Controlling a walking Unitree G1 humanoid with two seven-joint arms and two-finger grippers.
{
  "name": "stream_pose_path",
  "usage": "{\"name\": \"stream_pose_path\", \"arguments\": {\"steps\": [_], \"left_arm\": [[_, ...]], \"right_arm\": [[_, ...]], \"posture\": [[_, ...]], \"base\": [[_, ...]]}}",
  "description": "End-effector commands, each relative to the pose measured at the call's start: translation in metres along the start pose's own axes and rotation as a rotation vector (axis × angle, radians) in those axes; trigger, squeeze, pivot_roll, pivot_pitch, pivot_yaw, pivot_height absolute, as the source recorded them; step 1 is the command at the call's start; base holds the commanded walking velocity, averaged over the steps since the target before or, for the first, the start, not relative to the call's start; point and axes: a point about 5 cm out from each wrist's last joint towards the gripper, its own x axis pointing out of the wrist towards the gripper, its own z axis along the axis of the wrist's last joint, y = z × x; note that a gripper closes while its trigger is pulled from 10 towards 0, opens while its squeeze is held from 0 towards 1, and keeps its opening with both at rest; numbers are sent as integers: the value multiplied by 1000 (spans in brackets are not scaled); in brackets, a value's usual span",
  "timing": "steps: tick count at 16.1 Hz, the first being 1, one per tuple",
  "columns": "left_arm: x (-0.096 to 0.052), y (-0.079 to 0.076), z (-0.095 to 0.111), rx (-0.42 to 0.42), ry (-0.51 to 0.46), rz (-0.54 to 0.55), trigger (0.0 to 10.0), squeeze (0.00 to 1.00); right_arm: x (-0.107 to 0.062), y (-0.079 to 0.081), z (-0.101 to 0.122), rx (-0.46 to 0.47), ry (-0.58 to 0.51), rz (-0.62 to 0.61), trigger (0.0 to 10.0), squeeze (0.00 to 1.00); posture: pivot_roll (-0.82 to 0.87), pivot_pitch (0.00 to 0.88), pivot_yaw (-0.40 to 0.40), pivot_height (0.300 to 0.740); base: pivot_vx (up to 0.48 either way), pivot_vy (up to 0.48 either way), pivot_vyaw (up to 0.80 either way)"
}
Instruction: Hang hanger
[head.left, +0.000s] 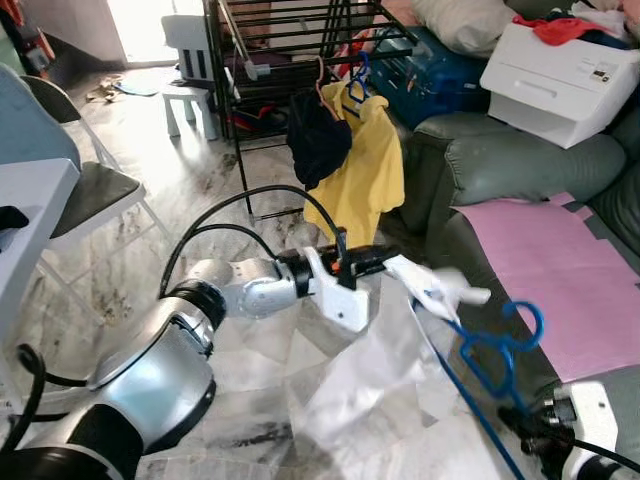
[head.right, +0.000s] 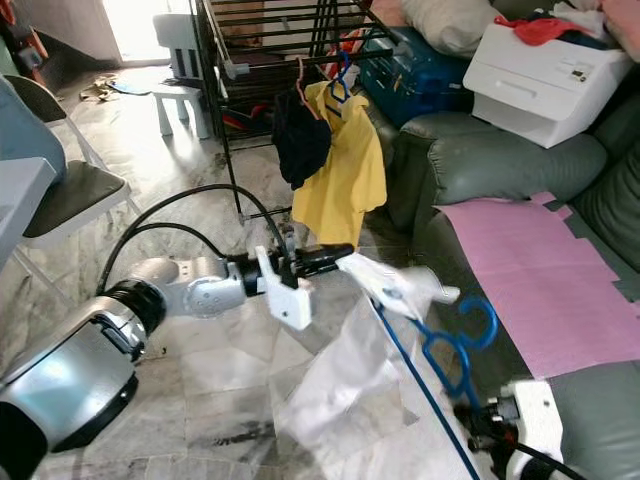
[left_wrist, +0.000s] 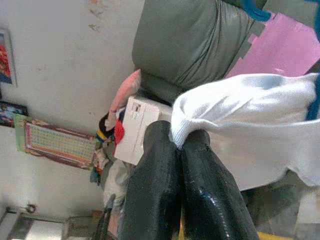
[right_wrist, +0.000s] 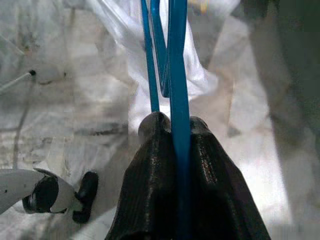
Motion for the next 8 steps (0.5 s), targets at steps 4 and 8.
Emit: {"name": "stream_pose_path", "arguments": {"steps": [4, 8], "left_arm": [[5, -2, -1, -95, 48, 7, 10000, 0], [-5, -25, -20, -494, 279, 116, 10000, 0]], "right_arm": [[-1, -10, 18, 19, -57, -108, 10000, 0], [-2, -45, 61, -11, -250, -406, 10000, 0]], "posture": [[-79, 0, -6, 740], [-81, 0, -6, 740]], "base": [[0, 0, 0], [0, 0, 0]]}}
